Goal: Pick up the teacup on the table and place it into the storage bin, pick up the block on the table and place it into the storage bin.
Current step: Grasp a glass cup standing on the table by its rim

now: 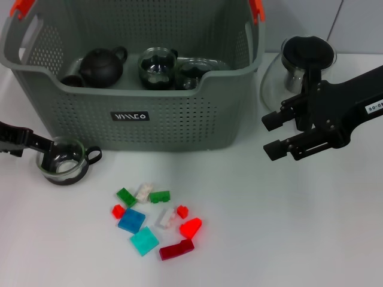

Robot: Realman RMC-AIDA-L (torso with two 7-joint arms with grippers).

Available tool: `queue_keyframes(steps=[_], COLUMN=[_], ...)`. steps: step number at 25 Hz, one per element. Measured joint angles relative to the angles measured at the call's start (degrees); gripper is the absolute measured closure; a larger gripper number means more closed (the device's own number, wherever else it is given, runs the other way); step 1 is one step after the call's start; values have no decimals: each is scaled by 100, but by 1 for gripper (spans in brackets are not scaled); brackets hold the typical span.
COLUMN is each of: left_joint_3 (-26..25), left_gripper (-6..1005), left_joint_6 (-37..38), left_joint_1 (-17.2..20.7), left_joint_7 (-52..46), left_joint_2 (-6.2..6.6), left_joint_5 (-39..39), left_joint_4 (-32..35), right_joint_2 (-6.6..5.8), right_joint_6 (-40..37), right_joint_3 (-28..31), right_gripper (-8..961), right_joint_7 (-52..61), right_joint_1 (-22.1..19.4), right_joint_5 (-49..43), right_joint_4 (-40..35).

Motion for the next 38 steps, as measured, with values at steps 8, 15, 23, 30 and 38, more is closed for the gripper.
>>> queue_keyframes(steps=[8,15,23,30,38], left_joint_3=[8,5,26,232,306], left_gripper=[153,153,154,154,154], left_joint_6=[-257,-357,-502,-653,-749], left_joint_1=[-18,-28,-32,-41,-55], left_joint_7=[39,63,64,19,6], left_joint_2=[-30,-25,-42,-68,-104], left_joint_5=[6,6,6,5,5], left_joint_4=[211,362,500,571,619], right_joint_2=[12,21,22,24,30], right_joint_6=[0,1,18,28,37], right_joint_3=[11,-7,-7,-7,-7], right_gripper=[278,279,278,279,279], right_joint_7=[-5,-8,-9,-8,-9], right_joint_1=[-14,-10,3,0,-13], right_joint_5=[0,0,-9,-9,-9], right_joint_4=[2,7,9,9,9])
